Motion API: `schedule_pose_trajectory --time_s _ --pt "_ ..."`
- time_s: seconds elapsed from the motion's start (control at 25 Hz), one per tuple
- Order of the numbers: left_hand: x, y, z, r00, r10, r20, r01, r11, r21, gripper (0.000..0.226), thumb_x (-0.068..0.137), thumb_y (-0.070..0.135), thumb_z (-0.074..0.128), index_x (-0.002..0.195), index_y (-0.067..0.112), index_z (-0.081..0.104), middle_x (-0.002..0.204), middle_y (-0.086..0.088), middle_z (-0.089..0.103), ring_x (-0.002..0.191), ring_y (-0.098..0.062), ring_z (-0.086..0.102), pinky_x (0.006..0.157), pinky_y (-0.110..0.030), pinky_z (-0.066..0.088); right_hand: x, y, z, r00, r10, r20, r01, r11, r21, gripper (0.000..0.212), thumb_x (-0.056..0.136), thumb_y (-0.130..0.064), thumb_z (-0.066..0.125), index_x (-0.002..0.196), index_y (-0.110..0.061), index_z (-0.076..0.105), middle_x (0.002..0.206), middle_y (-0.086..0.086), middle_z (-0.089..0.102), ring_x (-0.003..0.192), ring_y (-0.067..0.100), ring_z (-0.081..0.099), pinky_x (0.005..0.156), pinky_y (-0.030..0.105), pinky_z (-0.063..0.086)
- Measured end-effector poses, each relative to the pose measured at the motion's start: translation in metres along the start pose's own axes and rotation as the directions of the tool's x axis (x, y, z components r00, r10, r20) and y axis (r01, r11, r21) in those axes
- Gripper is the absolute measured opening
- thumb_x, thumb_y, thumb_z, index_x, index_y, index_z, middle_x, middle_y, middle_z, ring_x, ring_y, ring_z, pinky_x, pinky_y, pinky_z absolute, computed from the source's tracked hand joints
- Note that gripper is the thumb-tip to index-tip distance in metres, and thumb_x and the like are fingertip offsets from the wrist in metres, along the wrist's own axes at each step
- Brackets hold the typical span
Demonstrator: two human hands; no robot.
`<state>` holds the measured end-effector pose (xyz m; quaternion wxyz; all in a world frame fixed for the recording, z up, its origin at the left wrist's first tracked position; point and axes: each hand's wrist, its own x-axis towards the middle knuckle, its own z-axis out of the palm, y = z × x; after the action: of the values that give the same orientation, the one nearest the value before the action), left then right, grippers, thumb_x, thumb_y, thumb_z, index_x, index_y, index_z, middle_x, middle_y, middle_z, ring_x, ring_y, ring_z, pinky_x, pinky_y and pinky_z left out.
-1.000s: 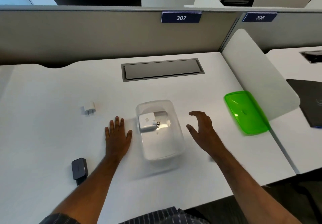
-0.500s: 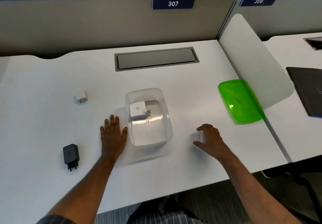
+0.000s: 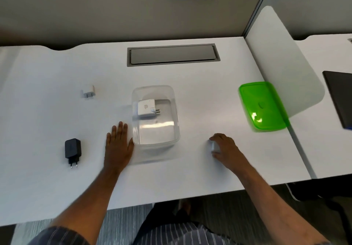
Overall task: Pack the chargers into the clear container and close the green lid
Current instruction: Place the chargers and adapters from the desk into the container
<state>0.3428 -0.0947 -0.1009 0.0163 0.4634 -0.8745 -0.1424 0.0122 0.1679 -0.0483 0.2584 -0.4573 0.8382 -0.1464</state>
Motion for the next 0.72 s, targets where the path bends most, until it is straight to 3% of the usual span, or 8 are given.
schedule_pose_trajectory --time_s 0.2,0.44,0.6,0.72 --pt "-0.003 -0.010 0.004 0.997 0.039 -0.061 -0.039 0.999 -0.007 0.072 0.099 0.047 0.022 0.162 0.013 0.020 0.171 -0.005 0.014 0.159 -0.029 0.013 0.129 -0.048 0.014 0.003 0.012 -0.003 0.996 -0.087 -0.013 0.087 0.996 -0.004 0.055 0.084 -0.016 0.075 0.132 -0.027 0.052 0.141 -0.010 0.045 0.124 0.020 0.044 0.095 0.026 0.039" --pt "-0.004 -0.010 0.010 0.987 -0.126 -0.098 0.131 0.990 0.048 0.073 0.100 0.054 0.024 0.163 0.017 0.018 0.172 -0.008 0.013 0.159 -0.036 0.007 0.128 -0.057 0.006 0.025 -0.019 -0.026 0.976 -0.179 -0.123 0.182 0.983 0.018 0.060 0.081 -0.012 0.079 0.134 -0.025 0.055 0.142 -0.005 0.049 0.125 0.020 0.050 0.100 0.021 0.034" --pt "-0.002 -0.012 0.013 0.982 -0.152 -0.110 0.157 0.987 0.044 0.076 0.100 0.054 0.025 0.163 0.012 0.016 0.172 -0.010 0.010 0.159 -0.036 0.007 0.128 -0.057 0.010 0.056 -0.063 -0.054 0.956 -0.257 -0.140 0.264 0.964 0.035 0.058 0.082 -0.013 0.077 0.134 -0.026 0.054 0.141 -0.006 0.049 0.123 0.023 0.051 0.099 0.024 0.036" --pt "-0.001 -0.012 0.015 0.977 -0.179 -0.113 0.183 0.983 0.025 0.080 0.100 0.054 0.027 0.162 0.007 0.013 0.172 -0.013 0.007 0.159 -0.036 0.004 0.128 -0.055 0.009 0.078 -0.099 -0.069 0.936 -0.314 -0.158 0.326 0.943 0.059 0.057 0.082 -0.014 0.075 0.134 -0.027 0.053 0.139 -0.007 0.049 0.122 0.024 0.053 0.097 0.034 0.048"
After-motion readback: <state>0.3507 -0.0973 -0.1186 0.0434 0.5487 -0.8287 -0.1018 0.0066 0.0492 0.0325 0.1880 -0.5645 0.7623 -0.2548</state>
